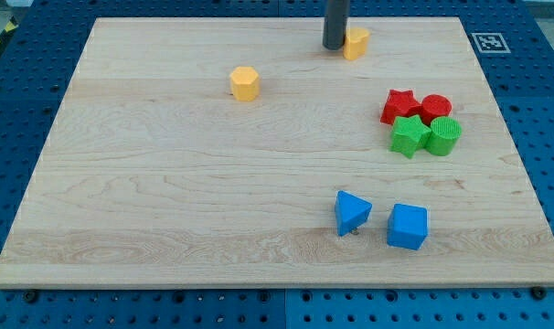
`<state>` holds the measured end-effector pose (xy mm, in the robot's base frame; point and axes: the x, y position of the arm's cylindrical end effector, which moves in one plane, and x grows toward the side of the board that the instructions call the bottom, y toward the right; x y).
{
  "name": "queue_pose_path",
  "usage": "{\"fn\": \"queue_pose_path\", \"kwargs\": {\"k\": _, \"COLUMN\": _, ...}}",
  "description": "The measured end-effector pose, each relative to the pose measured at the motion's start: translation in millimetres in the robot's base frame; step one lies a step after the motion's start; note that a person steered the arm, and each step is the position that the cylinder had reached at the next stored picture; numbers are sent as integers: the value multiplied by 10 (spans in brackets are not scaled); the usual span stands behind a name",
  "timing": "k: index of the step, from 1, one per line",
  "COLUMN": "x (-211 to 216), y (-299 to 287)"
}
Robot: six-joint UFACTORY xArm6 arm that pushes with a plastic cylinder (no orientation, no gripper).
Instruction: Move yellow heart at the top right of the board
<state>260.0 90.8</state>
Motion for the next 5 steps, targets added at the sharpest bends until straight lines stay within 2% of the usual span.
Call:
{"fn": "queue_pose_path", "kwargs": {"k": 1, "x": 248, "y": 76}}
{"fn": "queue_pose_path", "kwargs": {"k": 2, "x": 257, "y": 286}}
{"fn": "queue_pose_path", "kwargs": {"k": 3, "x": 255, "y": 462}}
{"fn": "queue_pose_path", "kwargs": {"k": 5, "x": 40, "y": 425}}
